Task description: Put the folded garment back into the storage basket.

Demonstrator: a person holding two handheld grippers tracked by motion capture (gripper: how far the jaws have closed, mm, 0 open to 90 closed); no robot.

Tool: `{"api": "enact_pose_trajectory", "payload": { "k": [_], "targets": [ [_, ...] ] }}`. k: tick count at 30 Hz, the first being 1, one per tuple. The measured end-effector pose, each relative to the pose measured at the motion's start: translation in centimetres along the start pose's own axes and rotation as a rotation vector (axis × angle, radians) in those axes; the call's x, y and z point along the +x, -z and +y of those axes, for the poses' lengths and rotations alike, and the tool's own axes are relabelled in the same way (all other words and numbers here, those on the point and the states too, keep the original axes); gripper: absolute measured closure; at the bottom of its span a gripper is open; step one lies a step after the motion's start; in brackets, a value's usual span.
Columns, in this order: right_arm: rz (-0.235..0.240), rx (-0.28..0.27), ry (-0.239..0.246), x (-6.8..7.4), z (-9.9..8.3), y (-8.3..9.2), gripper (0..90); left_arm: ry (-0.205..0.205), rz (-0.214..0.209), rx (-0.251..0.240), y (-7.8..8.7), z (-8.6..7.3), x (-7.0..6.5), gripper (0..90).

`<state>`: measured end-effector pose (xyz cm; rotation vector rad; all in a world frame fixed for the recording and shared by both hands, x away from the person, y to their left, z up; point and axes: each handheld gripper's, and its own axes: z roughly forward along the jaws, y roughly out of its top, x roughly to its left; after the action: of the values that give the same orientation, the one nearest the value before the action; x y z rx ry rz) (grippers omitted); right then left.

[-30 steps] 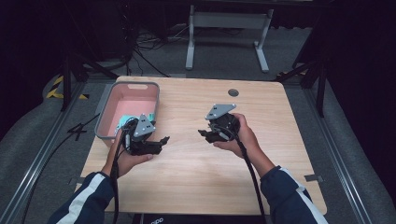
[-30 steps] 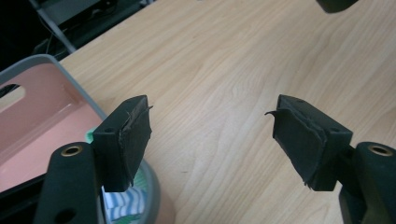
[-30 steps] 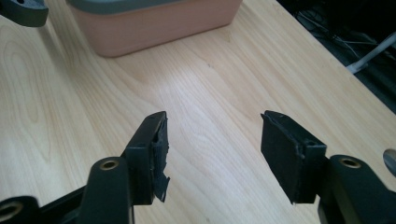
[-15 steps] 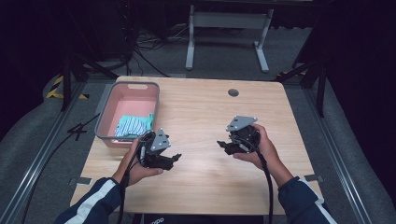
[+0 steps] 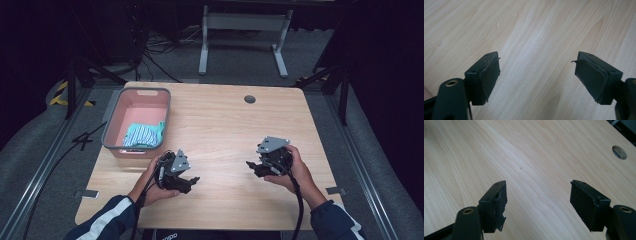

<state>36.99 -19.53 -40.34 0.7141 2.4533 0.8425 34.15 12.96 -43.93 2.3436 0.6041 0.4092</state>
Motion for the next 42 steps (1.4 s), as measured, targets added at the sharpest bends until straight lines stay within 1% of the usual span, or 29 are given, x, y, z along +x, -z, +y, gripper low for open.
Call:
{"api": "enact_pose_trajectory", "payload": {
  "k": [3,4,6,9,10,12,13,14,15,17,20,22,23,24,26,28,29,30,31,34,39,40,42],
  "targets": [
    [0.001,0.008,-0.016,0.0,-1.5,0.0,30.4,-0.005,-0.012,0.021,-0.5,-0.3,-0.3,18.7],
    [0.005,0.004,-0.026,0.0,-2.0,0.0,30.6,-0.013,-0.015,0.021,-0.6,-0.4,-0.4,18.6],
    [0.005,0.009,-0.042,0.0,-3.0,0.0,30.7,-0.013,-0.030,0.026,-0.8,-0.6,-0.6,18.2],
    [0.005,0.001,-0.073,-0.2,-4.7,0.2,30.7,-0.019,-0.039,0.040,-1.0,-0.9,-0.8,17.5],
    [-0.002,0.001,-0.075,-0.4,-5.2,0.2,30.6,-0.016,-0.046,0.041,-1.1,-1.0,-0.8,17.5],
    [-0.003,-0.005,-0.095,-0.6,-6.4,0.3,30.6,-0.016,-0.056,0.044,-1.2,-1.3,-0.8,17.5],
    [0.002,0.000,-0.114,-0.6,-6.9,0.4,30.5,-0.011,-0.064,0.042,-1.3,-1.4,-0.9,17.5],
    [0.004,0.000,-0.129,-0.7,-7.5,0.4,30.3,-0.011,-0.063,0.039,-1.3,-1.5,-0.9,17.5],
    [0.007,0.003,-0.136,-0.7,-8.0,0.5,30.2,-0.023,-0.070,0.046,-1.4,-1.6,-0.9,17.4],
    [0.012,0.007,-0.151,-0.8,-8.9,0.6,29.1,-0.025,-0.081,0.051,-1.5,-1.8,-0.9,17.5],
    [0.012,-0.010,-0.183,-1.0,-10.3,0.7,28.4,-0.018,-0.091,0.047,-1.7,-2.1,-0.8,17.3],
    [0.030,-0.017,-0.213,-1.1,-11.2,0.6,27.2,-0.007,-0.099,0.051,-1.9,-2.4,-0.7,17.2],
    [0.030,-0.016,-0.219,-1.1,-11.7,0.6,26.7,-0.011,-0.100,0.058,-2.0,-2.5,-0.7,17.2],
    [0.029,-0.017,-0.225,-1.1,-11.9,0.5,26.5,-0.013,-0.100,0.056,-2.1,-2.7,-0.7,17.2],
    [0.039,-0.028,-0.246,-1.2,-12.5,0.5,25.0,0.023,-0.105,0.049,-2.2,-3.0,-0.7,15.8],
    [0.047,-0.045,-0.268,-1.2,-12.9,0.5,23.8,0.038,-0.116,0.036,-2.2,-3.2,-0.6,15.8],
    [0.050,-0.050,-0.279,-1.2,-13.1,0.5,22.9,0.053,-0.128,0.034,-2.2,-3.4,-0.5,15.5],
    [0.050,-0.055,-0.293,-1.3,-13.3,0.5,21.4,0.057,-0.138,0.014,-2.2,-3.7,-0.2,15.3],
    [0.047,-0.068,-0.305,-1.3,-13.5,0.4,20.7,0.048,-0.146,-0.004,-2.3,-4.0,-0.1,14.2],
    [0.045,-0.067,-0.302,-1.3,-13.5,0.4,20.6,0.046,-0.142,-0.007,-2.3,-4.0,-0.1,13.9],
    [0.045,-0.068,-0.302,-1.3,-13.5,0.4,20.5,0.051,-0.148,-0.007,-2.3,-4.0,-0.1,13.9],
    [0.045,-0.068,-0.302,-1.3,-13.5,0.4,20.5,0.046,-0.142,-0.008,-2.3,-4.0,-0.1,13.9],
    [0.045,-0.068,-0.302,-1.3,-13.5,0.4,20.5,0.058,-0.145,-0.009,-2.4,-3.9,-0.2,13.3]
  ]
}}
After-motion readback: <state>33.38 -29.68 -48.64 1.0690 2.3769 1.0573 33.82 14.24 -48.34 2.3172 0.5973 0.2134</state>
